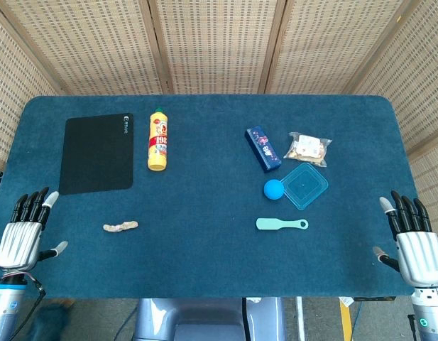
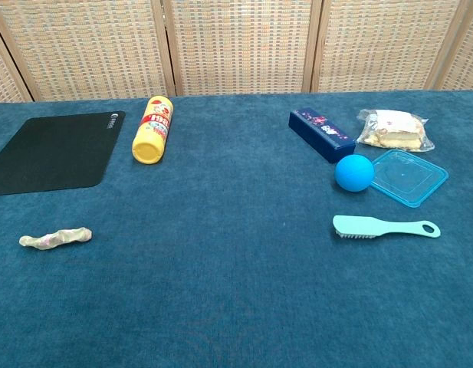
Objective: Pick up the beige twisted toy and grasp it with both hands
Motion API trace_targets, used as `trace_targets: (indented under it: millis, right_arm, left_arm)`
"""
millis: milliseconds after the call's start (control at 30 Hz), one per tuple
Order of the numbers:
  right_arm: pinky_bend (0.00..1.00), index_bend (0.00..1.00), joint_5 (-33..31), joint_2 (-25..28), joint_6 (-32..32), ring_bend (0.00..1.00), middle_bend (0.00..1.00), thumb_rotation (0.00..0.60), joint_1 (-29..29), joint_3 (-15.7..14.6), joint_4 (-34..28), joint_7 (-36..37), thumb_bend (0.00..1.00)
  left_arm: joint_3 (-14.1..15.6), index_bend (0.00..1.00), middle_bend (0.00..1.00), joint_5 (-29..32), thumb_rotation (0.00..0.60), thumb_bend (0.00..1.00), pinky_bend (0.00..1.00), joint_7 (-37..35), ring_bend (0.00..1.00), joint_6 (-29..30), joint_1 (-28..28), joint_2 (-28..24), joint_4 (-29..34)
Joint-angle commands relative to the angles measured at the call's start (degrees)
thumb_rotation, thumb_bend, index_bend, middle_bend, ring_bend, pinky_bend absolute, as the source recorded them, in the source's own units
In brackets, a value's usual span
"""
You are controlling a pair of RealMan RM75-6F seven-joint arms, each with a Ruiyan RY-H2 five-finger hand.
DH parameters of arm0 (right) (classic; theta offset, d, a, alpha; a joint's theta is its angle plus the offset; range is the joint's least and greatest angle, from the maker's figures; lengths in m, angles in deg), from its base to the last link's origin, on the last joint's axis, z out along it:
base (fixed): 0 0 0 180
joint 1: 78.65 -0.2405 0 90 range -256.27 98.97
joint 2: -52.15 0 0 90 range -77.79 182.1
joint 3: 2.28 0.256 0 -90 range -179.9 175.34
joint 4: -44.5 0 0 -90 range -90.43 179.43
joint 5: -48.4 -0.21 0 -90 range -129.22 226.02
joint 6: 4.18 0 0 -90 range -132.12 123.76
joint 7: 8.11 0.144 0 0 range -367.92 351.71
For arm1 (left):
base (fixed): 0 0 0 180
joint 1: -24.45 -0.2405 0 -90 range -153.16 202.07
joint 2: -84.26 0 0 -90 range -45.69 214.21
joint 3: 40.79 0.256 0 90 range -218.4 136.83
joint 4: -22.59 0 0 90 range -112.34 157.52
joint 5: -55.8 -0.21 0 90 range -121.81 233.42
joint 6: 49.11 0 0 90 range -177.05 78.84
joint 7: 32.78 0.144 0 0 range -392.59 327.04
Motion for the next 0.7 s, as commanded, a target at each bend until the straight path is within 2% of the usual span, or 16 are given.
trace_targets:
  millis: [33, 267, 333, 433, 500, 600, 700]
  right_arm:
    - [0.0, 0.0, 0.0, 0.2, 0.1, 0.0, 0.0, 0.6, 0.1, 0.1, -0.3, 0.3, 0.0]
    - [0.0, 0.0, 0.4, 0.5, 0.4, 0.0, 0.0, 0.6, 0.1, 0.1, -0.8, 1.0, 0.0]
    - [0.0, 0.0, 0.4, 0.6, 0.6, 0.0, 0.0, 0.6, 0.1, 0.0, -0.9, 1.0, 0.0]
    - [0.0, 0.0, 0.4, 0.5, 1.0, 0.0, 0.0, 0.6, 0.0, 0.0, -0.9, 0.8, 0.0]
    - [0.0, 0.0, 0.3, 0.5, 1.3, 0.0, 0.0, 0.6, 0.0, 0.0, -0.8, 0.7, 0.0]
    - [0.0, 0.0, 0.1, 0.4, 1.7, 0.0, 0.0, 0.6, -0.2, 0.1, -0.8, 0.7, 0.0]
    - [0.0, 0.0, 0.1, 0.4, 2.1, 0.0, 0.0, 0.6, -0.3, 0.1, -0.8, 0.8, 0.0]
  left_arm:
    - [-0.1, 0.0, 0.0, 0.1, 0.6, 0.0, 0.0, 0.2, 0.0, -1.2, 0.2, -0.1, 0.0]
    - [-0.5, 0.01, 0.0, 0.6, 0.6, 0.0, 0.0, -0.4, 0.0, -8.8, 3.5, 1.8, -1.6]
    - [-0.6, 0.05, 0.0, 0.9, 0.6, 0.0, 0.0, -0.9, 0.0, -11.4, 4.7, 2.8, -2.6]
    - [-1.1, 0.17, 0.0, 2.3, 0.6, 0.01, 0.0, -0.7, 0.0, -15.7, 6.7, 4.7, -4.4]
    - [-1.5, 0.27, 0.0, 3.6, 0.6, 0.07, 0.0, -0.2, 0.0, -18.3, 7.9, 6.2, -5.6]
    - [-2.0, 0.34, 0.0, 5.2, 0.6, 0.19, 0.0, 0.6, 0.0, -21.3, 9.4, 8.7, -7.8]
    - [-2.5, 0.38, 0.0, 6.9, 0.6, 0.24, 0.0, 1.8, 0.0, -23.2, 10.4, 10.8, -9.5]
